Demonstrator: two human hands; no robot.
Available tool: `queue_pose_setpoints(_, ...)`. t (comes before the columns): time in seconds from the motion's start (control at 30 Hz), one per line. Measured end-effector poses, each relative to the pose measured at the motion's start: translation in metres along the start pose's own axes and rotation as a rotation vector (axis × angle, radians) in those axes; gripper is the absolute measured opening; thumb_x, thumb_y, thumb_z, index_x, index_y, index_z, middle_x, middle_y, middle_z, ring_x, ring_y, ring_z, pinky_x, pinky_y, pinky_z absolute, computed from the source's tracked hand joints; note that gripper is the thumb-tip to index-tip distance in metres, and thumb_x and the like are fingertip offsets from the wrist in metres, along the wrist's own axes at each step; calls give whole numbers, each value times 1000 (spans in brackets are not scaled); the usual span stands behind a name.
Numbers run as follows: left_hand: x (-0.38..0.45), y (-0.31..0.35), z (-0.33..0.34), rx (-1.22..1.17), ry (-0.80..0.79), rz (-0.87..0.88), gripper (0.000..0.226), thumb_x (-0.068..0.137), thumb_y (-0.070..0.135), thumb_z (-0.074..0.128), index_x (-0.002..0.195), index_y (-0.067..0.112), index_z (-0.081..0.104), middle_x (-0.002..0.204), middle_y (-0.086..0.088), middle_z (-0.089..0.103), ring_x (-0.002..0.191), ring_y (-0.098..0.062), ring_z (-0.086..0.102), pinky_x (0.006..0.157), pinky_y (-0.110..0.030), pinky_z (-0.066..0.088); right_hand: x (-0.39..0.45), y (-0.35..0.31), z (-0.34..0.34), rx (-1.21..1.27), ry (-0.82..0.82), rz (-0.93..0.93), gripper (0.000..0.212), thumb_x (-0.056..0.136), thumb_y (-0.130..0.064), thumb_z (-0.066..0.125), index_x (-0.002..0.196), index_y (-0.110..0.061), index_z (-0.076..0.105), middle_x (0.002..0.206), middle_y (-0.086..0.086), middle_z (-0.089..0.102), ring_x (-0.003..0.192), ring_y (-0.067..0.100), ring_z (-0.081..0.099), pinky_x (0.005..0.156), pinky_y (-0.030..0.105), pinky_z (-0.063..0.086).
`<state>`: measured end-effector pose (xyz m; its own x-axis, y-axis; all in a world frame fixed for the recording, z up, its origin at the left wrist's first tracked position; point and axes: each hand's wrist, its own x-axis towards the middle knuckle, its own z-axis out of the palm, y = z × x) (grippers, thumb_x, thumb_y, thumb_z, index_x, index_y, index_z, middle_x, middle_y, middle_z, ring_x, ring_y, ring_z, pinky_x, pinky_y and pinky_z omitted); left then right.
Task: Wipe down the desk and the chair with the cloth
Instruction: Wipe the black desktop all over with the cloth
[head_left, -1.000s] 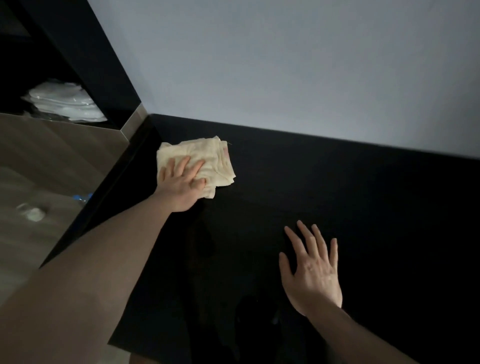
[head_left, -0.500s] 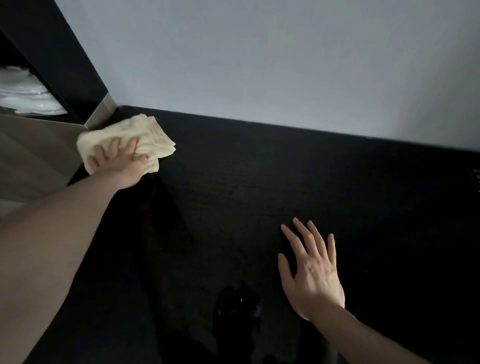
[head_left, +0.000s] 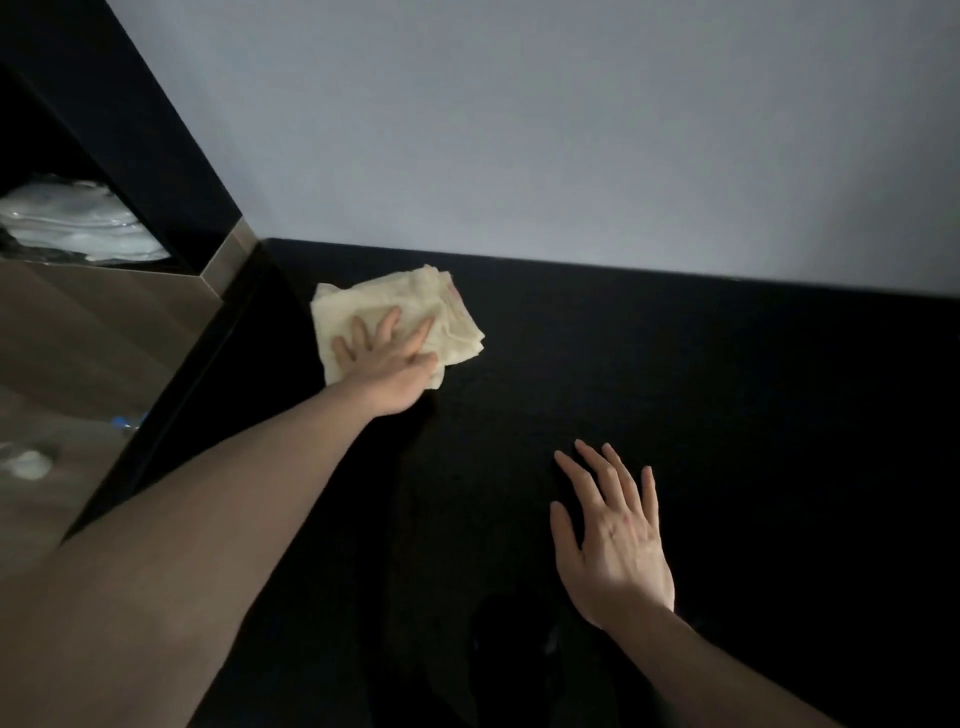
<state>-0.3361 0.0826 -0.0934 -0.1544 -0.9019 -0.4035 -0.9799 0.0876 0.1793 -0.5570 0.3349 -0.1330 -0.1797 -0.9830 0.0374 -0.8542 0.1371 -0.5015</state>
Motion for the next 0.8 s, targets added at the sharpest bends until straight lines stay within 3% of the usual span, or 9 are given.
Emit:
queue_pose_setpoints(0.1,-22,65,20,57,-29,112,61,109,59,21,163,58,-8,175,5,-25,157,-45,-29,124,-68,-16,-4,2,-7,262,169,45,44,106,-19,55,149,-27,57,155,-15,46,147,0,36,130,47,23)
queue_pose_setpoints(0.2,-48,133,45,107,-75,269,62,109,59,20,163,57,-8,174,3,-31,155,-46,-33,123,-69,-19,-9,12,-21,409,308,98,46,100,-2,61,140,-23,64,144,-18,49,130,-7,43,114,43,41)
queue_pose_setpoints(0.3,-68,174,62,152,-110,406,62,108,57,23,164,55,-4,174,5,-29,155,-46,-34,122,-69,-21,-21,33,-37,314,326,120,45,98,1,62,138,-20,65,145,-8,53,127,8,48,110,45,41)
queue_pose_setpoints(0.43,-66,165,54,71,-118,395,66,108,60,24,166,52,-7,174,11,-26,157,-36,-33,125,-62,-22,-42,74,-70,150,262,169,46,98,-4,65,140,-21,63,150,-3,51,134,27,50,110,45,36)
queue_pose_setpoints(0.53,-66,173,54,56,-133,439,71,107,68,20,165,47,-15,172,9,-31,157,-29,-33,127,-54,-22,-72,123,-109,-31,196,307,53,99,-14,68,149,-26,56,159,-4,43,143,30,42,115,57,37)
queue_pose_setpoints(0.6,-62,151,52,93,-100,378,72,106,71,18,164,48,-19,168,3,-41,155,-29,-38,126,-54,-22,-75,143,-117,-87,147,289,60,98,-20,70,154,-28,50,166,-5,35,149,32,36,118,62,36)
queue_pose_setpoints(0.7,-56,140,51,93,-86,289,73,106,71,18,162,50,-23,160,1,-53,151,-33,-43,125,-56,-24,-83,174,-131,-184,88,318,65,100,-30,67,160,-31,42,174,-5,24,158,33,24,125,64,28)
queue_pose_setpoints(0.8,-59,163,57,101,-72,248,74,104,71,19,161,51,-23,163,4,-49,152,-39,-40,124,-62,-22,-100,221,-156,-231,80,374,66,103,-42,58,164,-32,37,177,-4,16,163,30,13,130,62,18)
